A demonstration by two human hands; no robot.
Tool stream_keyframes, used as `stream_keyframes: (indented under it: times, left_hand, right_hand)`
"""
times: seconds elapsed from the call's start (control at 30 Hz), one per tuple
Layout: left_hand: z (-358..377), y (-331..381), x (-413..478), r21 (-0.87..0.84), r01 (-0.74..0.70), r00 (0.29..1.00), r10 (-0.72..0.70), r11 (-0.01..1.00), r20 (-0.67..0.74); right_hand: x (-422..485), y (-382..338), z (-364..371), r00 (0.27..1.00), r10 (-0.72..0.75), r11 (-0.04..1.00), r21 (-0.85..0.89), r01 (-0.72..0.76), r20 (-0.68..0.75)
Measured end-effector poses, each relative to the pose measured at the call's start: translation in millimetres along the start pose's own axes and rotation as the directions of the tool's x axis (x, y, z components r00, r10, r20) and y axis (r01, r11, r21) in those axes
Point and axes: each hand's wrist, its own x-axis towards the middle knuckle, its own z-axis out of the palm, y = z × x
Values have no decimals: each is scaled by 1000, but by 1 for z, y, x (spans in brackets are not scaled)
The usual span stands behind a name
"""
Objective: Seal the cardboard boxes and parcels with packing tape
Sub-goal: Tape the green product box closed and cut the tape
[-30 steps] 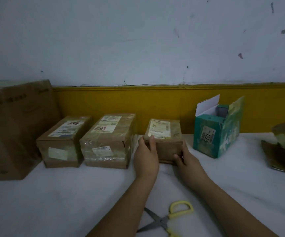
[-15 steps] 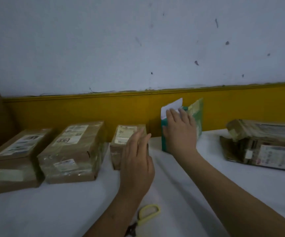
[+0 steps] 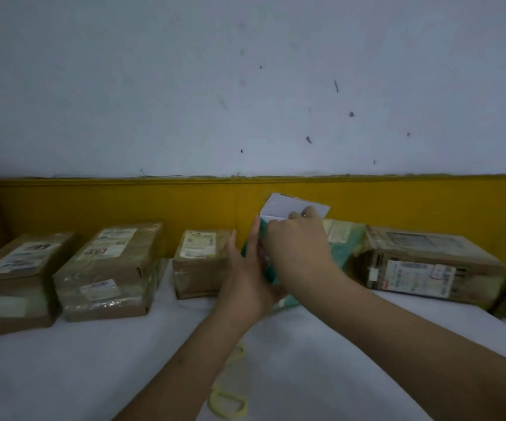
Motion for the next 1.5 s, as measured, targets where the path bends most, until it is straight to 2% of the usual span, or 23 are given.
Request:
stream_keyframes:
  times: [0.1,0.17,0.2,0.27,0.33,0.37,0.43,0.53,0.57,0.67,0.7,0.8,0.87,0.97,1.03,1.1,1.17,1.2,1.27,1.33,1.43,1.5]
  left_hand:
    - [-25,14,-20,-90,-22,997,16,996,-70]
    - [-54,18,-40,-51,-32,993,26,998,-118]
    - [-69,15,-51,-34,-30,987,25,999,-156]
    - [-103,4,-78,-60,-27,976,14,998,-220]
    - [-136,-9,-110,-160,10,969,-49,987,-241]
    - [-152,-11,-129,-247,28,964,-92,969,-250]
    - [-178,-15,-163,-377,45,952,-154,925,-265]
    - [-212,-29,-202,-358,75,937,-189,931,-294]
    - [-224,-36,-212,-322,90,928,-196,943,-316]
    - [-255,-61,-238,-242,134,901,-220,961,-373]
    - [-263,-69,-247,-217,157,898,-231,963,-374]
    - [-275,-91,-270,-164,297,895,-335,941,-295]
    - [-278,-94,-281,-113,357,892,-375,927,-253]
    - [-280,-83,-285,33,405,869,-374,914,-325]
    - [-283,-66,-289,78,399,836,-327,914,-441]
    - [-283,-50,-301,103,350,766,-222,931,-603]
    - [-274,-35,-324,71,371,665,-211,926,-717]
    - [-264,-31,-340,4,416,620,-280,909,-733]
    - [-238,-23,-370,-195,536,563,-520,821,-643]
    - [-213,-15,-395,-294,628,499,-663,721,-558]
    - [-193,-4,-405,-408,633,392,-727,658,-565]
    - [-184,2,-404,-461,666,339,-789,586,-512]
  right_hand:
    - [-21,-16,-46,988,-148,989,-28,147,-32]
    - [-29,-21,-66,967,-226,974,-28,225,-113]
    - [-31,-22,-74,951,-239,969,13,246,-195]
    - [-37,-24,-90,926,-209,932,221,286,-316]
    - [-41,-27,-104,947,-199,803,511,306,-253]
    - [-42,-33,-108,955,-237,761,577,297,-178]
    - [-39,-53,-106,936,-340,750,573,329,-92]
    - [-38,-94,-110,872,-465,616,652,442,-151]
    - [-39,-109,-114,844,-493,582,640,501,-212]
    - [-41,-150,-126,751,-532,567,493,660,-392]
    - [-42,-163,-130,739,-549,557,487,672,-391]
    - [-44,-197,-126,723,-639,548,504,667,-262]
    - [-45,-211,-118,706,-657,553,467,690,-265]
    - [-49,-211,-113,730,-598,595,428,681,-330]
    - [-60,-201,-116,703,-500,570,419,706,-505]
    - [-79,-192,-120,637,-415,475,443,760,-649]
    - [-103,-191,-116,640,-504,332,553,764,-580]
    - [-116,-194,-111,623,-604,273,606,747,-497]
    - [-139,-205,-93,544,-750,214,641,737,-375]
    - [-159,-221,-74,496,-813,184,674,716,-305]
    - [-171,-241,-51,528,-801,163,746,646,-282]
    - [-176,-252,-44,558,-780,154,777,611,-284]
